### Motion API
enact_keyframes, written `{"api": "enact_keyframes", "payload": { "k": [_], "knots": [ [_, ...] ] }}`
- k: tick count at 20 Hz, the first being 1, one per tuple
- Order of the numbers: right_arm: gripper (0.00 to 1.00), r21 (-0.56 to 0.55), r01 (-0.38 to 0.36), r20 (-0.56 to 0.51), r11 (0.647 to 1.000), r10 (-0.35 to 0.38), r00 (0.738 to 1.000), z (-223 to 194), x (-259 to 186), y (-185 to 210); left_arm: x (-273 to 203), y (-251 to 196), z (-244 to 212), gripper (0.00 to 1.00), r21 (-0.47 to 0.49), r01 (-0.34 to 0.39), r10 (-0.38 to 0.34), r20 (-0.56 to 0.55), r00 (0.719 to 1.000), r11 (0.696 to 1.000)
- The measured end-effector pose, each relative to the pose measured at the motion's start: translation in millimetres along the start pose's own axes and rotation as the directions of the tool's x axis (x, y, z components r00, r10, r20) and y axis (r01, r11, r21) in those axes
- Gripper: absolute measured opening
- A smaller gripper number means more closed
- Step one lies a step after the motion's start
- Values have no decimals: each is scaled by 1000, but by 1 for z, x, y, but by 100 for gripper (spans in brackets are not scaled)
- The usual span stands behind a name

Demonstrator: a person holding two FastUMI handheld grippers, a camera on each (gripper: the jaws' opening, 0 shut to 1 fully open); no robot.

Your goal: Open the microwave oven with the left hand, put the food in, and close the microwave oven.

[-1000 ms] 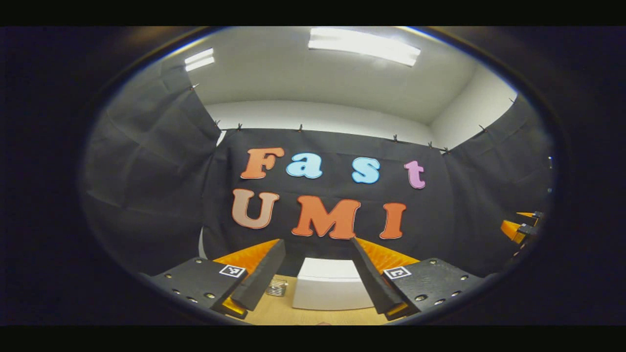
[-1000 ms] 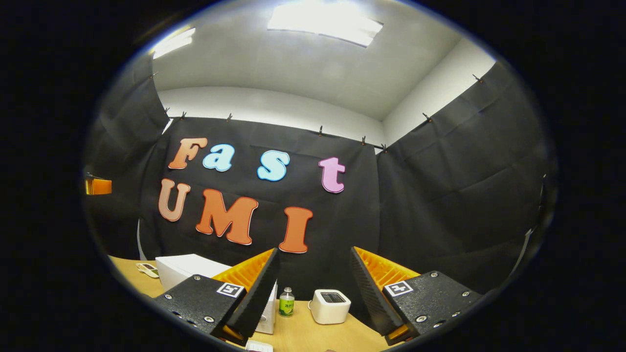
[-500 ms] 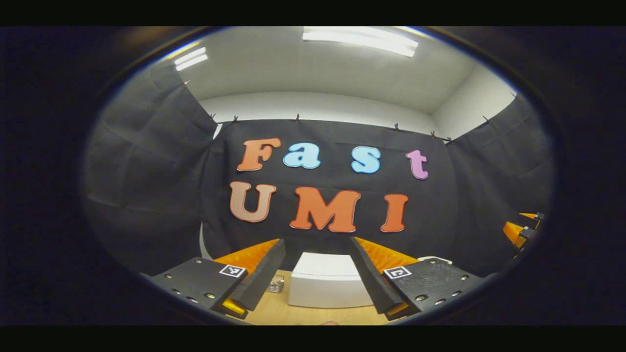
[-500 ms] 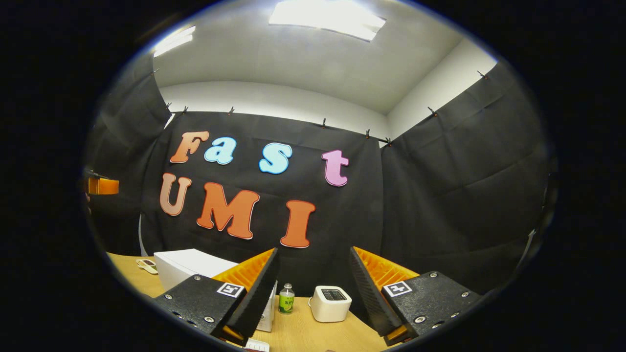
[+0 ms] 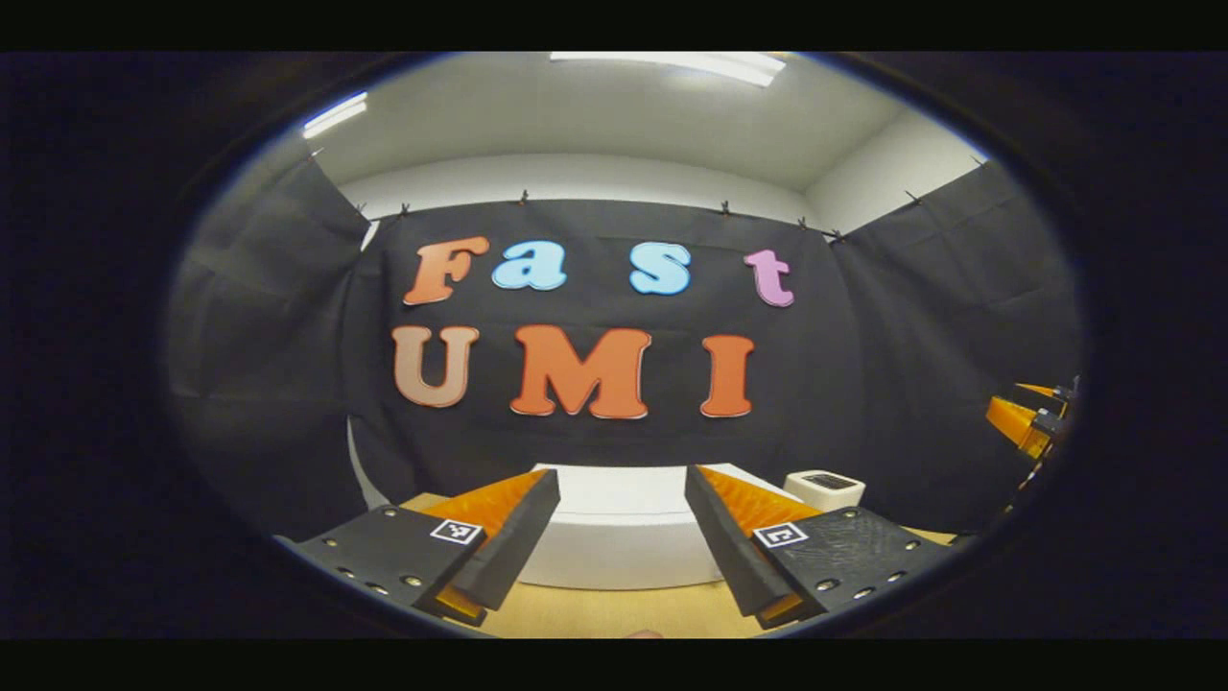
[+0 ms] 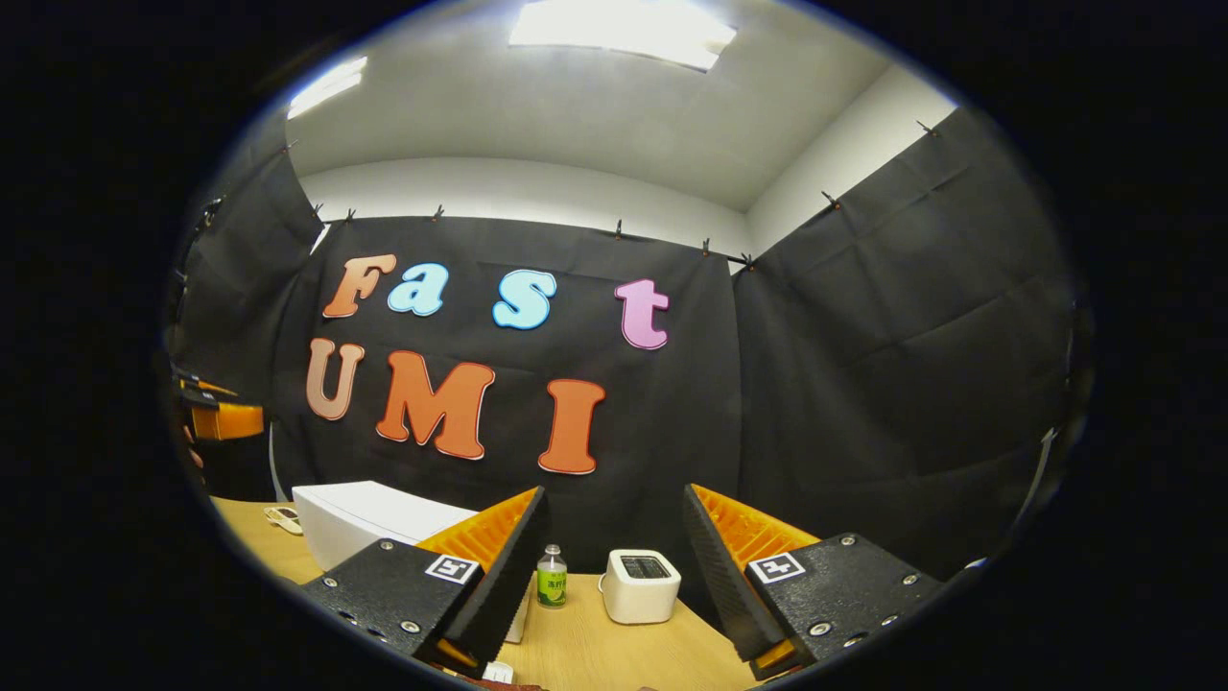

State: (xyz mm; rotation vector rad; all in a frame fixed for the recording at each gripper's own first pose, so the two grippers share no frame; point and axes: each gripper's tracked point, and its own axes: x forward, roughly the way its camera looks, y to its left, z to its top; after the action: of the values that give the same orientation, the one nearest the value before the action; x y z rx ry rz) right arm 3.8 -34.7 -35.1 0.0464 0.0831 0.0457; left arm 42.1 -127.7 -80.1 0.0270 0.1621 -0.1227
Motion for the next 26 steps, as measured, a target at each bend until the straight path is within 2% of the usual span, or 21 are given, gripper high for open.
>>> {"api": "enact_keyframes", "payload": {
  "k": [3,10,15,19,20,22,25,26],
  "knots": [
    [87,10,-15,-29,1000,15,999,-24,-6,-7,17,-46,-42,87,7,79,-79,-43,996,997],
    [87,11,-2,-102,1000,3,995,-81,-19,-24,59,-119,-139,84,47,147,-139,-144,980,988],
    [87,14,-14,-170,1000,17,985,-126,-27,-30,92,-131,-207,87,62,117,-100,-228,968,991],
    [87,44,3,-219,999,7,976,-153,-28,-40,116,-134,-249,88,76,74,-48,-299,953,994],
    [87,56,8,-235,998,6,972,-159,-29,-43,121,-133,-256,94,77,62,-35,-310,950,995],
    [87,59,15,-252,998,0,968,-169,-30,-47,127,-131,-264,80,74,38,-13,-316,949,997],
    [87,37,29,-256,999,-18,967,-176,-30,-56,135,-128,-262,69,73,13,9,-289,957,997],
    [87,37,32,-259,999,-21,966,-178,-30,-57,135,-125,-264,60,86,-1,26,-295,955,996]
  ]
}}
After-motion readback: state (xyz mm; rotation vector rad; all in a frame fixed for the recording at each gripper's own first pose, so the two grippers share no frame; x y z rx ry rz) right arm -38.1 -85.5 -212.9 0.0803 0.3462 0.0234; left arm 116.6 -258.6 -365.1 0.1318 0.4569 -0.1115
